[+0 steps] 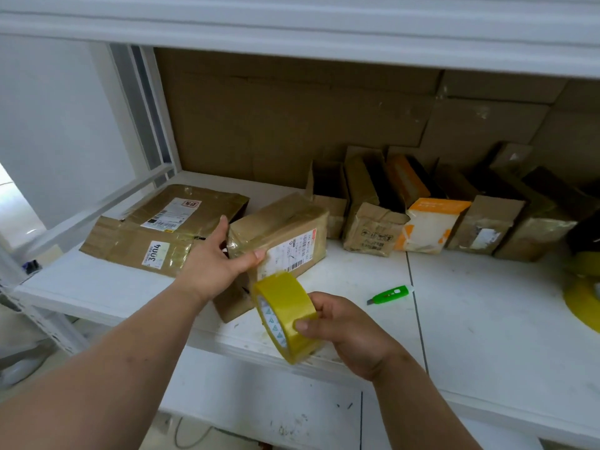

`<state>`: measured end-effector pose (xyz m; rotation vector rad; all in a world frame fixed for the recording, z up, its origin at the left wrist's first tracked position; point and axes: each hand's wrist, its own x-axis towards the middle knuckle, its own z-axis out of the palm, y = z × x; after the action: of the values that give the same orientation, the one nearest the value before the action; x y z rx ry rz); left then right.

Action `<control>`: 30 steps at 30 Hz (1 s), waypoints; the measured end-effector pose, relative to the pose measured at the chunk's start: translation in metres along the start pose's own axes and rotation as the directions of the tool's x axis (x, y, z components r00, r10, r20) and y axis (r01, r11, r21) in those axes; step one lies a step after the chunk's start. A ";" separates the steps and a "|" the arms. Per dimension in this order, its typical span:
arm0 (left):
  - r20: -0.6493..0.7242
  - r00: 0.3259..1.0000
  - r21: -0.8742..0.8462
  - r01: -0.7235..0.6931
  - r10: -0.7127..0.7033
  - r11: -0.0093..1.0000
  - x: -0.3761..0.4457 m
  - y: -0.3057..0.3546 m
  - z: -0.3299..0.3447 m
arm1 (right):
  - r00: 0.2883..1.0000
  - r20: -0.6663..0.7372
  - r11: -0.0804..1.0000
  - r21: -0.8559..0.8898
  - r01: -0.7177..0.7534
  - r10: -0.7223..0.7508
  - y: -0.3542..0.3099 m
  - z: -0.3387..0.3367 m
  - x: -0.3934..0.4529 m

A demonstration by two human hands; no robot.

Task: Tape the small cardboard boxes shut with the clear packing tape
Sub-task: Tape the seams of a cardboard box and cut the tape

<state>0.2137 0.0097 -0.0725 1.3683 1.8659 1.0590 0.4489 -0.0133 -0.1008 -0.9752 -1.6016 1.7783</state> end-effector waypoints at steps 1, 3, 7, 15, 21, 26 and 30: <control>0.020 1.000 0.008 -0.007 0.007 1.000 0.003 0.000 -0.001 | 1.000 -0.013 1.000 -0.010 0.003 -0.003 0.000 0.002 -0.001; 0.059 0.998 0.012 -0.023 0.022 1.000 0.010 0.000 -0.005 | 0.999 -0.034 1.000 -0.027 0.009 -0.010 0.000 0.005 -0.002; 0.132 0.991 0.003 -0.011 0.010 1.000 0.022 -0.003 -0.013 | 0.997 -0.077 1.000 -0.018 0.019 -0.021 0.002 0.013 0.002; -0.079 0.996 -0.041 -0.054 0.050 0.998 -0.001 -0.003 0.001 | 0.990 -0.141 1.000 0.010 0.021 -0.019 0.002 0.025 0.015; -0.011 0.947 -0.508 0.271 -0.321 0.818 -0.045 -0.003 0.023 | 0.997 -0.071 0.993 0.115 0.029 -0.021 0.000 0.020 0.023; 0.164 0.924 -0.575 0.373 -0.344 0.728 -0.056 0.001 0.029 | 1.000 -0.011 0.999 0.022 0.029 -0.029 -0.009 0.011 0.023; 0.188 0.929 -0.594 0.366 -0.319 0.717 -0.060 0.007 0.030 | 0.999 0.052 0.998 -0.067 -0.003 0.007 -0.016 0.003 0.020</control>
<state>0.2597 -0.0386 -0.0822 0.6280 1.4339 1.2486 0.4335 0.0033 -0.0880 -0.9709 -1.7027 1.7772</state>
